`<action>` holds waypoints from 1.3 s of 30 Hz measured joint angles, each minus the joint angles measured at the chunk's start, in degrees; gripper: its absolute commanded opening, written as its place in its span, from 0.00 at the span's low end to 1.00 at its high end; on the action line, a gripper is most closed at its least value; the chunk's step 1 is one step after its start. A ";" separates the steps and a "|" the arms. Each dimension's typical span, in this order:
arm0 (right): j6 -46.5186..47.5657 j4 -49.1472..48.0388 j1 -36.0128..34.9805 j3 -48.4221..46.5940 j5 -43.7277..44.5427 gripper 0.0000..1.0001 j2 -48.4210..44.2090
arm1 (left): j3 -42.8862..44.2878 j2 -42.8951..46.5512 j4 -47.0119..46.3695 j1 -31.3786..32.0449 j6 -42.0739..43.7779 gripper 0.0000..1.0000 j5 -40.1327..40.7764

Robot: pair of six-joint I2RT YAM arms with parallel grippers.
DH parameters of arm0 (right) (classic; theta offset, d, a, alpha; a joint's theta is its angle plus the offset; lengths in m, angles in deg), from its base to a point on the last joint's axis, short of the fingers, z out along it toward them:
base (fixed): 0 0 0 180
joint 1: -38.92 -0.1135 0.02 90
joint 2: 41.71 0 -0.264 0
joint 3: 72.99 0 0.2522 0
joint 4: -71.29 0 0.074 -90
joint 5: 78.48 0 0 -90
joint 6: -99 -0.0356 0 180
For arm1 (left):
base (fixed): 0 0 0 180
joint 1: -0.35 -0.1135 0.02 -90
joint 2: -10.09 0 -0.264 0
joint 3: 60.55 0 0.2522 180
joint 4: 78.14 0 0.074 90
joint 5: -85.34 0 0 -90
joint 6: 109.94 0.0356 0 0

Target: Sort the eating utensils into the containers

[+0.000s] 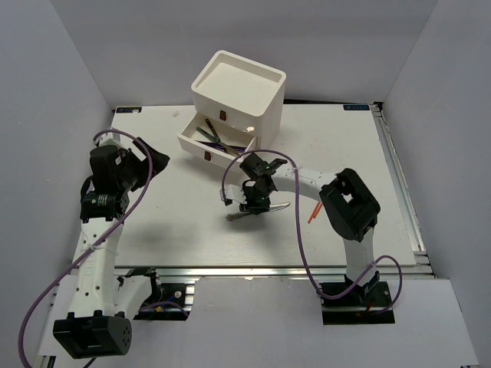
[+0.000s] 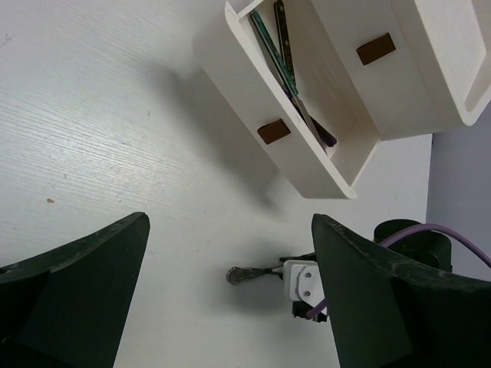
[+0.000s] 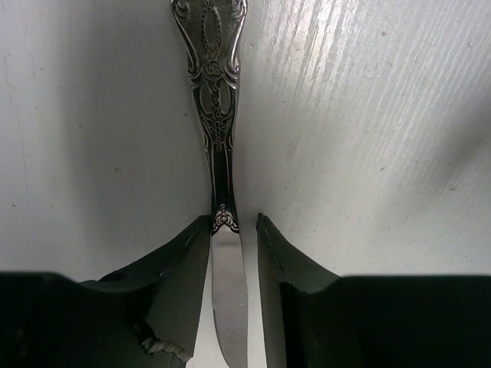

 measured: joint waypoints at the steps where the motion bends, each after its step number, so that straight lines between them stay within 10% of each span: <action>1: -0.04 0.11 0.00 -0.07 0.13 0.38 0.04 | 0.00 -0.02 -0.15 0.00 -0.13 0.98 0.00; 39: -6.25 5.81 -5.03 -7.39 7.52 0.44 4.57 | -0.02 2.45 1.57 0.00 1.84 0.98 1.73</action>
